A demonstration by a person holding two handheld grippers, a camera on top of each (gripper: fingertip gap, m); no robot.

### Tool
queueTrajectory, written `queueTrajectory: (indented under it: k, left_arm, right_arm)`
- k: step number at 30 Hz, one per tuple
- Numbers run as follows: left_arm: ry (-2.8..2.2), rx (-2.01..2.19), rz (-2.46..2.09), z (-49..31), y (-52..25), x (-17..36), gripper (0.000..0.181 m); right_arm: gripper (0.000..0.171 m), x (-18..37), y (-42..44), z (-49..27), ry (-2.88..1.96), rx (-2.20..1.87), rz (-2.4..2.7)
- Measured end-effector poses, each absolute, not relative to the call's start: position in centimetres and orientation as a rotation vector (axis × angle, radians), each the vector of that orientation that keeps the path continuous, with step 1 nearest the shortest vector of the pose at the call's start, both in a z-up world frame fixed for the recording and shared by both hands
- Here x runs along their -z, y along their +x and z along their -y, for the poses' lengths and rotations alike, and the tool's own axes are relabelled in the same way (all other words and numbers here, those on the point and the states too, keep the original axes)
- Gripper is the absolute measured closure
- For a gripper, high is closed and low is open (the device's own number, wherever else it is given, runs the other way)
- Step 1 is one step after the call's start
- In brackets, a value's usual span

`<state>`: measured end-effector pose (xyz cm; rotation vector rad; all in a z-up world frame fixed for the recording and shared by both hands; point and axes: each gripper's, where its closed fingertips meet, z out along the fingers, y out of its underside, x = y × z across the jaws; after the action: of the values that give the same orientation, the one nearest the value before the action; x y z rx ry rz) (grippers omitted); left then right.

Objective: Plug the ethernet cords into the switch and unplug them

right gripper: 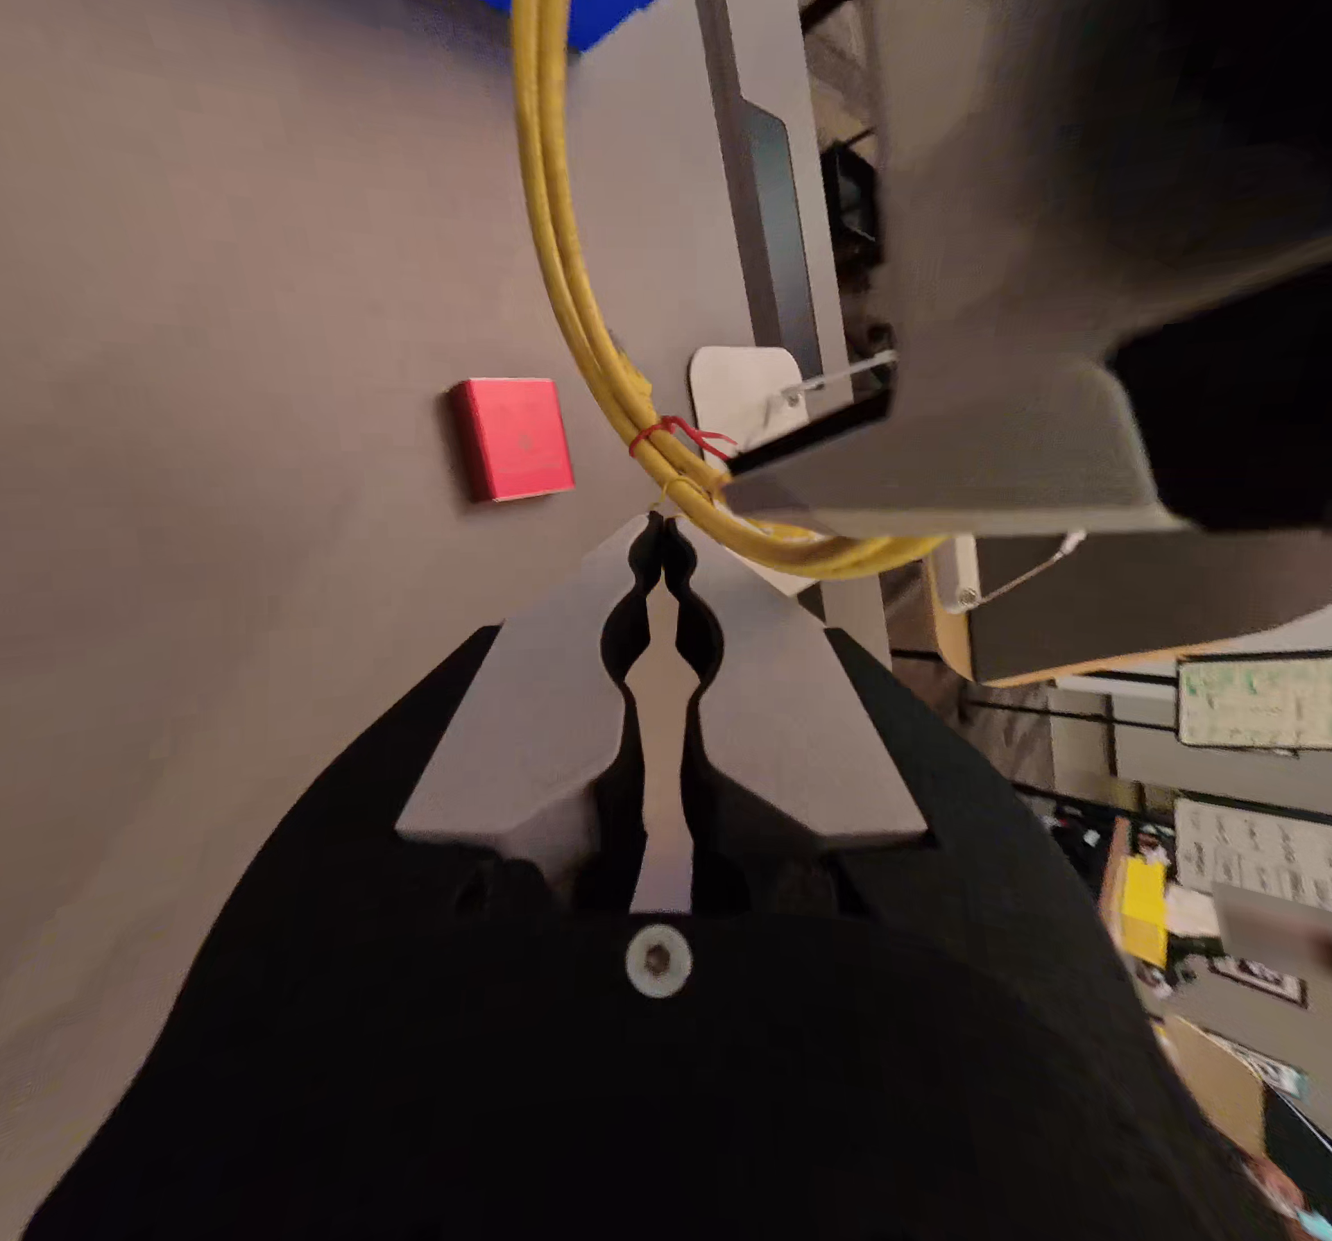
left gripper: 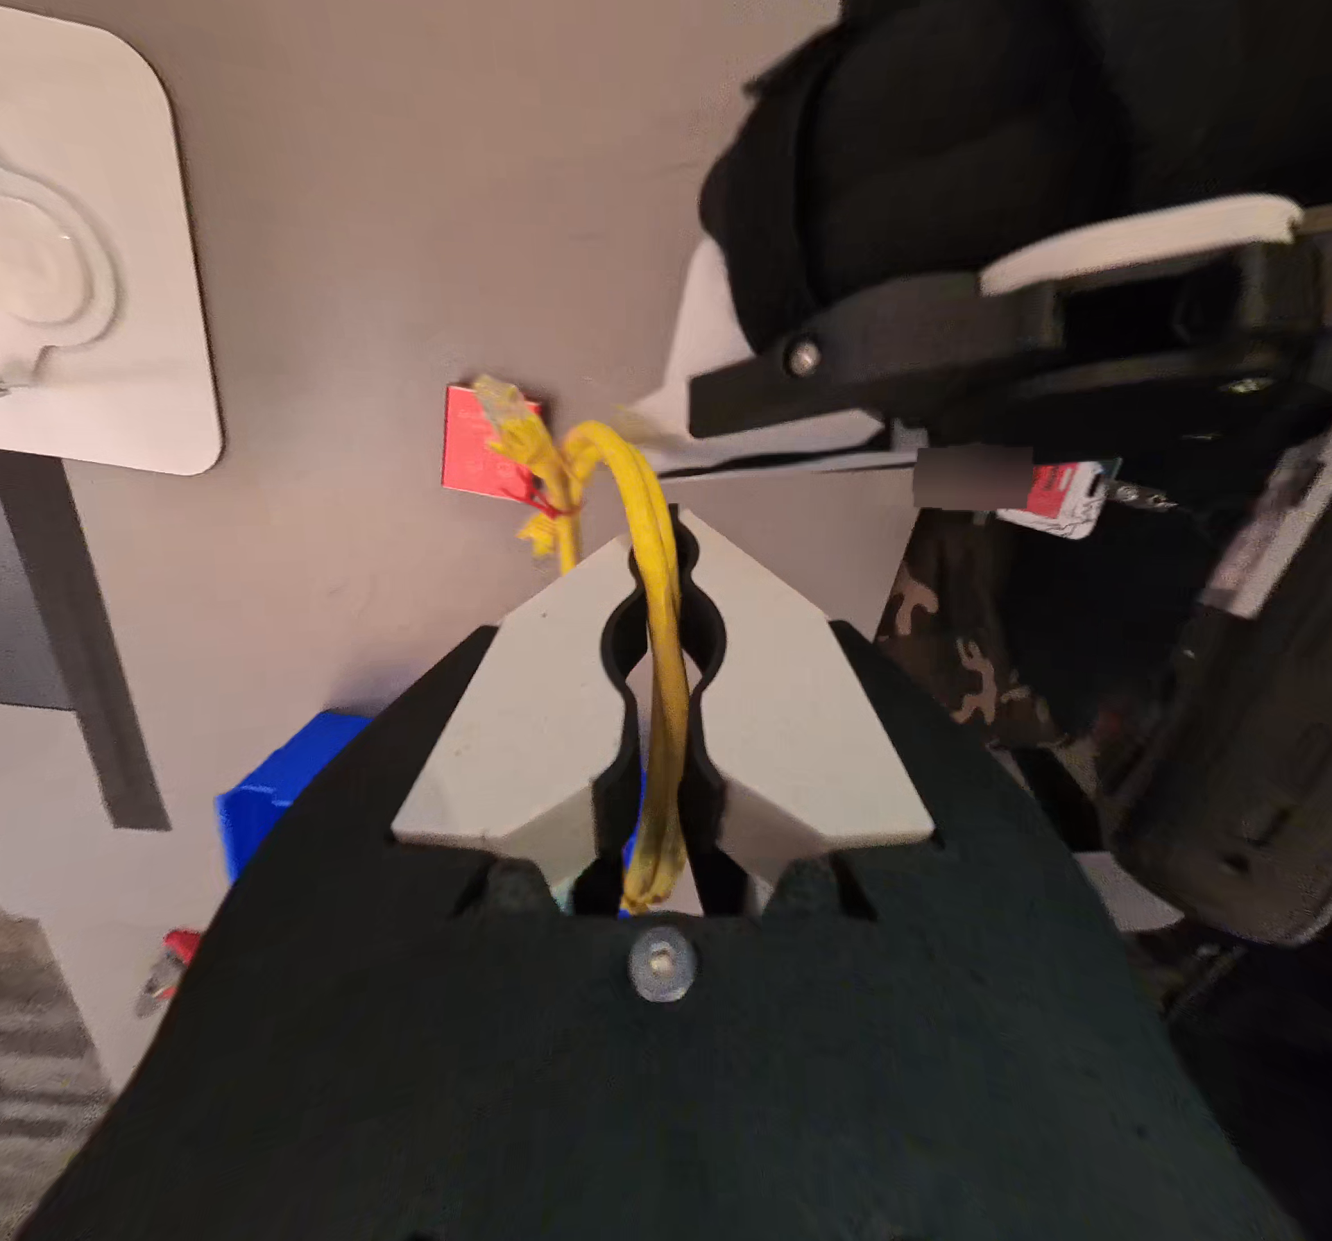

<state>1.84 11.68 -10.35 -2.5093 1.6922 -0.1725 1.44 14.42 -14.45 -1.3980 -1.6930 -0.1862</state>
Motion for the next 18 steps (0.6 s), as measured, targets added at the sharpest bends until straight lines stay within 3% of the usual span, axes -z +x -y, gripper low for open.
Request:
queueTrajectory:
  k: [9, 18]
  left_arm:
    - [-2.633, 0.085, -2.228, -10.7, 4.1, 13.4, 0.177]
    - [-2.706, 0.219, -2.402, -11.9, 8.3, 18.9, 0.132]
  right_arm:
    - [0.171, 15.9, 1.4, -7.8, -1.469, -0.563, 1.690]
    - [0.171, 15.1, 3.2, -2.6, -1.468, -1.080, 1.595]
